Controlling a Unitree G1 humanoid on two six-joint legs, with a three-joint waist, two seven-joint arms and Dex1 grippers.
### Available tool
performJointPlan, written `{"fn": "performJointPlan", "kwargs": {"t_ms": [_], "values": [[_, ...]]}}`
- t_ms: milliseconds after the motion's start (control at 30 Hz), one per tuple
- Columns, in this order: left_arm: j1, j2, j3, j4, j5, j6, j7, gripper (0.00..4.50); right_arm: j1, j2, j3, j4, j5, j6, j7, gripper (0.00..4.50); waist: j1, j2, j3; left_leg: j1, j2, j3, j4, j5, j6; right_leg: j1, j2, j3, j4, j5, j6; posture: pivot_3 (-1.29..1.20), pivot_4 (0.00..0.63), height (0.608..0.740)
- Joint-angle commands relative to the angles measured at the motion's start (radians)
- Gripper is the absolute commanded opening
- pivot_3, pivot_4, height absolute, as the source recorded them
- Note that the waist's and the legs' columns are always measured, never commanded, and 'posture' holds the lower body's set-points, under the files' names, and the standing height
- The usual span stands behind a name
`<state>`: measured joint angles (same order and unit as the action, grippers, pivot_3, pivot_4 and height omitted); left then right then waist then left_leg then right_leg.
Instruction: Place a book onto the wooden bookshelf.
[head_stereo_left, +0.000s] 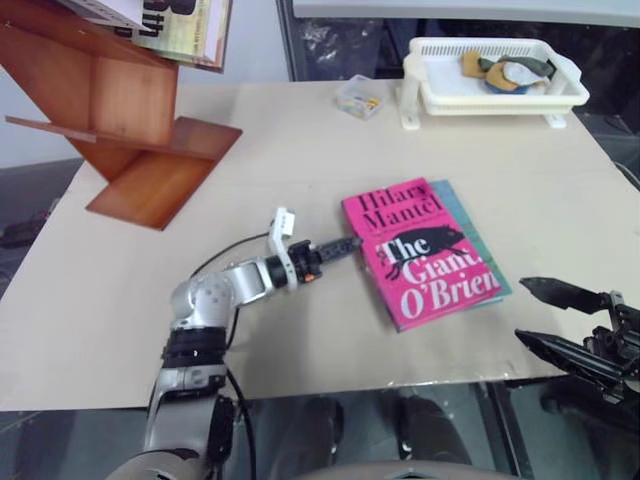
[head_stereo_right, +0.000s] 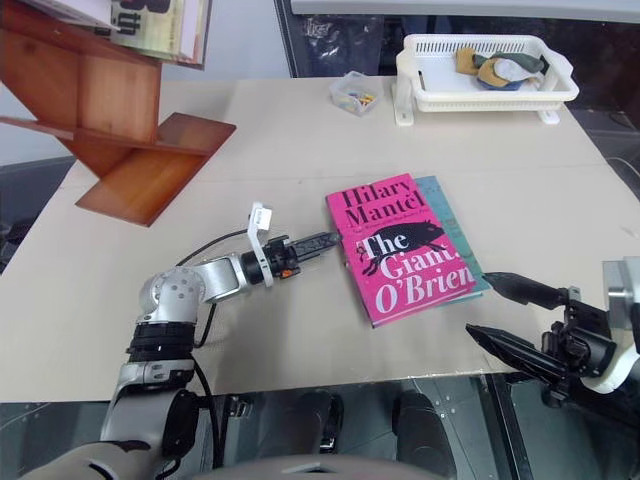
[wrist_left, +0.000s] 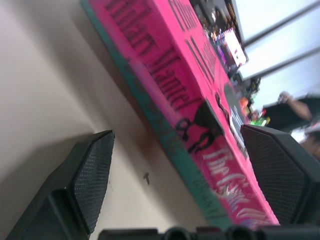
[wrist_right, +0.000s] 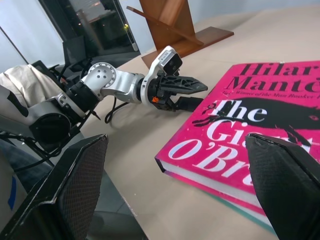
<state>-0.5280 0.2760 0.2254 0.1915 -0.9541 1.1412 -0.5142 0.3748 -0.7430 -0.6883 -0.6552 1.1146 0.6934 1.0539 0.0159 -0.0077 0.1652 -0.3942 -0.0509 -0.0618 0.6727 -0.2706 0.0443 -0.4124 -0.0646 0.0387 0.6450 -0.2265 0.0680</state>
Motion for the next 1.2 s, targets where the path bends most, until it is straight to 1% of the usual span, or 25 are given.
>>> {"fn": "performJointPlan", "kwargs": {"t_ms": [33, 100, 333, 500, 700, 900, 1000, 1067, 1100, 1200], "values": [[-0.041, -0.060, 0.054, 0.028, -0.067, 0.061, 0.056, 4.44, -0.011, -0.006, -0.019, -0.028, 0.042, -0.025, -0.027, 4.50, 0.001, 0.000, 0.000, 0.000, 0.000, 0.000, 0.000, 0.000, 0.000, 0.000, 0.000, 0.000, 0.000, 0.000, 0.000, 0.00, 0.150, 0.740], [-0.058, -0.102, 0.085, 0.050, -0.095, 0.097, 0.095, 4.44, -0.024, -0.006, -0.015, -0.026, 0.059, -0.026, -0.045, 4.50, 0.001, 0.000, 0.000, 0.000, -0.001, 0.000, 0.000, 0.001, -0.002, 0.000, 0.000, 0.000, 0.000, 0.000, 0.000, 0.00, 0.150, 0.740], [-0.080, -0.169, 0.098, 0.085, -0.087, 0.136, 0.156, 4.44, -0.033, -0.029, -0.026, -0.016, 0.067, -0.029, -0.049, 4.50, -0.001, -0.001, 0.000, -0.001, 0.000, 0.000, 0.000, 0.002, -0.003, 0.000, 0.000, 0.000, 0.000, 0.000, 0.000, 0.00, 0.150, 0.740], [-0.105, -0.225, 0.182, 0.146, -0.133, 0.148, 0.221, 4.44, -0.026, -0.026, -0.023, -0.022, 0.065, -0.038, -0.054, 4.50, 0.000, -0.001, 0.000, -0.001, -0.001, 0.000, 0.001, 0.002, -0.003, 0.000, 0.000, 0.000, 0.000, 0.000, 0.000, 0.00, 0.150, 0.740], [-0.128, -0.256, 0.245, 0.214, -0.152, 0.143, 0.274, 4.44, -0.007, -0.026, -0.021, -0.028, 0.073, -0.046, -0.050, 4.50, 0.000, -0.001, 0.000, -0.001, -0.001, 0.000, 0.001, 0.002, -0.003, 0.000, 0.000, 0.000, 0.000, 0.000, 0.000, 0.00, 0.150, 0.740], [-0.145, -0.270, 0.248, 0.246, -0.147, 0.129, 0.267, 4.44, 0.006, -0.025, -0.009, -0.030, 0.060, -0.060, -0.047, 4.50, 0.000, -0.001, -0.001, -0.001, -0.001, 0.000, 0.001, 0.002, -0.003, 0.000, 0.001, 0.000, 0.000, 0.000, 0.000, 0.00, 0.150, 0.740], [-0.159, -0.279, 0.254, 0.261, -0.140, 0.112, 0.275, 3.65, 0.010, -0.028, -0.007, -0.030, 0.057, -0.064, -0.047, 4.50, 0.002, -0.001, -0.001, -0.001, -0.001, 0.000, 0.001, 0.002, -0.003, 0.000, 0.001, 0.000, 0.000, 0.000, 0.000, 0.00, 0.150, 0.740], [-0.161, -0.279, 0.248, 0.259, -0.140, 0.113, 0.267, 2.70, 0.010, -0.030, -0.007, -0.030, 0.057, -0.064, -0.047, 4.50, 0.001, -0.001, -0.001, -0.001, -0.001, 0.000, 0.001, 0.002, -0.003, 0.000, 0.001, 0.000, 0.000, 0.000, 0.000, 0.00, 0.150, 0.740], [-0.163, -0.280, 0.248, 0.259, -0.141, 0.114, 0.268, 2.31, 0.011, -0.030, -0.007, -0.030, 0.057, -0.065, -0.048, 4.50, 0.001, -0.001, -0.001, -0.001, -0.001, 0.000, 0.001, 0.002, -0.003, 0.000, 0.001, 0.000, 0.000, 0.000, 0.000, 0.00, 0.150, 0.740], [-0.163, -0.281, 0.246, 0.259, -0.139, 0.113, 0.272, 2.31, 0.013, -0.029, -0.009, -0.030, 0.057, -0.066, -0.047, 4.50, 0.001, -0.001, -0.001, -0.001, -0.001, 0.000, 0.001, 0.002, -0.003, 0.000, 0.001, 0.000, 0.000, 0.000, 0.000, 0.00, 0.150, 0.740]]}}
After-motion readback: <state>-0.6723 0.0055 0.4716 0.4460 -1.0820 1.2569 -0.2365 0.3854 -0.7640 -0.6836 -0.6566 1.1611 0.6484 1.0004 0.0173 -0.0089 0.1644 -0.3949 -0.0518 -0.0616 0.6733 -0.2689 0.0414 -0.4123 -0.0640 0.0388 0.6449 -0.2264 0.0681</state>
